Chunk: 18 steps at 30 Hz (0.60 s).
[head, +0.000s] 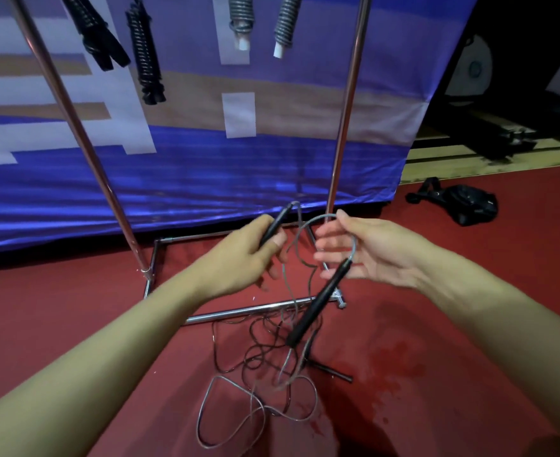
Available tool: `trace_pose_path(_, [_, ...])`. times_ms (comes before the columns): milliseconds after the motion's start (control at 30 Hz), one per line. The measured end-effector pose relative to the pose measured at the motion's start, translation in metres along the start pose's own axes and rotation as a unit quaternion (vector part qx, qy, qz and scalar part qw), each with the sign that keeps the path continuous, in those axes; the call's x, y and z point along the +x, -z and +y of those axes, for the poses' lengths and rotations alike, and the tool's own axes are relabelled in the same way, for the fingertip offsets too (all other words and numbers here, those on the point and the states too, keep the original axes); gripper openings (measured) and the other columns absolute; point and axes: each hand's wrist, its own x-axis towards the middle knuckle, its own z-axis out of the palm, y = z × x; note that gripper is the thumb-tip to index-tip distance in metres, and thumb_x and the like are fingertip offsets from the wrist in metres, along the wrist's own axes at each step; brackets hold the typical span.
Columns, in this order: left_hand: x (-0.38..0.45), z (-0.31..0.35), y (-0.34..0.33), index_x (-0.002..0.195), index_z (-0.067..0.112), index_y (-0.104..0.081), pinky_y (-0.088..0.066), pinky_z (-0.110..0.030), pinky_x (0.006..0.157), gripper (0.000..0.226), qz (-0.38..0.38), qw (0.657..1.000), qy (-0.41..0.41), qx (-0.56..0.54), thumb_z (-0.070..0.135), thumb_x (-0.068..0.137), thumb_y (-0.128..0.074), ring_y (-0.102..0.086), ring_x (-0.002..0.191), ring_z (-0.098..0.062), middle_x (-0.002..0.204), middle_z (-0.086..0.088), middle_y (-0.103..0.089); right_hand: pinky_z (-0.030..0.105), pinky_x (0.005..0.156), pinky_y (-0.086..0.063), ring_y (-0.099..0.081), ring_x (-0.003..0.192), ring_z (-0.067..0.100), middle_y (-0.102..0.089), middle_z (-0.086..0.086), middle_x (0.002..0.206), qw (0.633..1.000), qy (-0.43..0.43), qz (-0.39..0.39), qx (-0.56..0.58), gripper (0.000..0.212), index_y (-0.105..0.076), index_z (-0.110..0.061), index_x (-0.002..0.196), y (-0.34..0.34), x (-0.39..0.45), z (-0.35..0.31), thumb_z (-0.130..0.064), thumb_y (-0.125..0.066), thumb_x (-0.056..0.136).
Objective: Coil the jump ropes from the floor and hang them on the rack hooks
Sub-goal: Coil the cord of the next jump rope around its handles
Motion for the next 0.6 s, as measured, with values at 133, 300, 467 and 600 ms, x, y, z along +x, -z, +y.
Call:
trace_pose_path(133, [0.001, 0.015, -0.026, 0.112, 0.031, -0.056, -0.056, -0.047, 0.095, 0.014, -0.055, 0.998, -0.008, 0.014, 0.041, 0.107, -0.048, -0.073, 0.099, -0.017, 0.106, 0.006, -0.075, 0.045, 0.068, -0.065, -0.071, 0.092, 0.028, -0.069, 0.011, 0.096, 0.987, 0.017, 0.084, 0.138, 0.039, -0.074, -0.009, 0.109, -0.008, 0.003, -0.004, -0.038, -0.048, 0.106])
trace_pose_path(300, [-0.004, 0.031, -0.028, 0.130, 0.024, -0.050, -0.062, -0.035, 0.080, 0.020, -0.117, 0.990, 0.018, -0.080, 0.028, 0.110, -0.045, -0.078, 0.084, -0.021, 0.098, 0.001, -0.076, 0.042, 0.071, -0.065, -0.063, 0.090, 0.022, -0.057, 0.007, 0.097, 0.983, 0.052, 0.121, 0.130, 0.038, -0.075, -0.014, 0.113, -0.007, 0.003, -0.007, -0.041, -0.050, 0.105])
trace_pose_path(467, [-0.008, 0.036, -0.024, 0.103, 0.023, -0.053, -0.052, -0.029, 0.051, 0.014, -0.148, 0.989, 0.026, -0.002, 0.034, 0.109, -0.047, -0.059, 0.055, -0.016, 0.070, 0.009, -0.060, 0.025, 0.063, -0.060, -0.063, 0.071, 0.011, -0.061, 0.001, 0.087, 0.976, 0.098, 0.134, -0.143, 0.045, -0.073, -0.016, 0.116, -0.001, -0.004, -0.004, -0.050, -0.047, 0.105])
trace_pose_path(600, [-0.011, 0.039, -0.019, 0.100, 0.016, -0.051, -0.046, -0.031, 0.052, 0.021, -0.178, 0.983, 0.025, -0.026, 0.034, 0.109, -0.048, -0.055, 0.055, -0.019, 0.068, 0.003, -0.059, 0.033, 0.080, -0.055, -0.069, 0.077, 0.017, -0.070, -0.003, 0.085, 0.824, 0.208, 0.267, -0.454, 0.034, -0.048, -0.021, 0.120, 0.018, -0.003, -0.007, -0.050, -0.046, 0.103])
